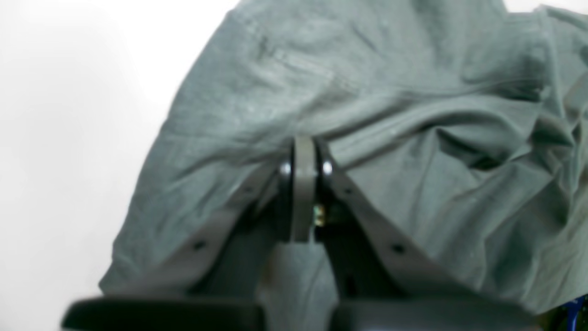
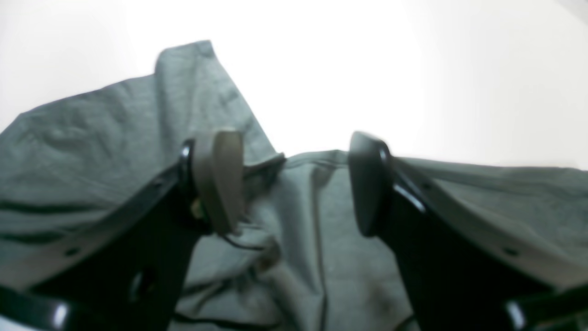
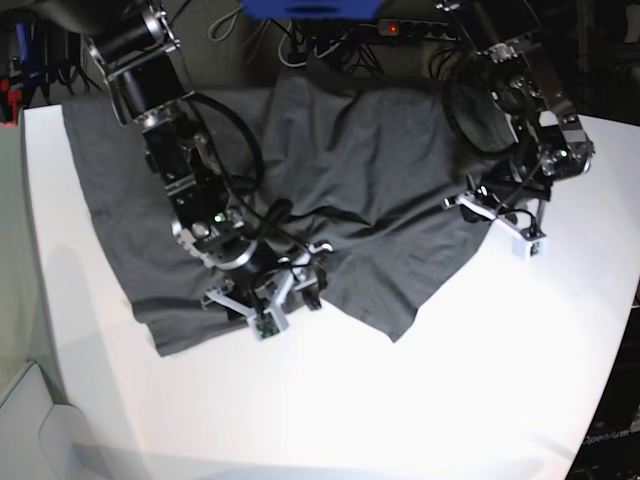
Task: Layout the t-shirt on the table in an organized manner, then fold the t-shirt properly
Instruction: 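Grasp the opposite hem corner with the left gripper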
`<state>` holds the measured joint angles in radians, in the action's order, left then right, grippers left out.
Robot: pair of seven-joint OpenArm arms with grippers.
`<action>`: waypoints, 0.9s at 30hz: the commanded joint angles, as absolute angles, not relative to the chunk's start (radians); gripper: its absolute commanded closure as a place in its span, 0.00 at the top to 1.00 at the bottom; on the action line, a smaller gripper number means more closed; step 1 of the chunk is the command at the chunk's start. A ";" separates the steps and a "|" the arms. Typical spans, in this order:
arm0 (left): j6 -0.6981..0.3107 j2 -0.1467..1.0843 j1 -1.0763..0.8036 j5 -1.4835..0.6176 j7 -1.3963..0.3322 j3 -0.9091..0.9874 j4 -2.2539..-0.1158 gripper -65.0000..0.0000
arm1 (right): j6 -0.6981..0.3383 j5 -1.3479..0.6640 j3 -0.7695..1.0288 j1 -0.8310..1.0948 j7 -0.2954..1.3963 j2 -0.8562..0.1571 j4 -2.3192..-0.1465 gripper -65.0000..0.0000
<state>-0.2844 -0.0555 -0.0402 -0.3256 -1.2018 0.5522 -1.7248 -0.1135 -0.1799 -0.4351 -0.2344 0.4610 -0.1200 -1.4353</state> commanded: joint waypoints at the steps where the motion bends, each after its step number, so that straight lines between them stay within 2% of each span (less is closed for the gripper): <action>1: -0.286 -0.051 -0.041 -0.338 -1.204 0.552 -1.747 0.05 | -0.110 -0.183 -0.430 -0.262 0.437 -0.119 -1.455 0.57; 3: -0.285 -0.048 -0.048 -0.334 -1.224 0.552 -1.747 0.00 | -0.110 -0.183 -0.409 -0.255 0.437 -0.119 -1.457 0.57; 9: -0.292 -0.030 0.002 -0.180 -1.173 0.549 -1.570 0.01 | -0.111 -0.183 -0.367 -0.257 0.437 -0.117 -1.455 0.57; 16: -0.286 0.021 0.139 -0.125 -1.069 0.549 -1.322 0.01 | -0.113 -0.183 -0.305 -0.263 0.446 -0.119 -1.455 0.57; 22: -0.285 0.085 0.309 -0.125 -0.935 0.547 -1.030 0.01 | -0.114 -0.183 -0.239 -0.266 0.535 -0.120 -1.463 0.57; 27: -0.285 0.124 0.421 -0.125 -0.773 0.440 -0.783 0.01 | -0.114 -0.185 -0.214 -0.254 0.579 -0.162 -1.508 0.57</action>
<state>-0.3119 0.1349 0.4294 -0.1810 -0.6987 0.4454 -0.7937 -0.1143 -0.1795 -0.2169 -0.2314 0.6044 -0.1619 -1.4876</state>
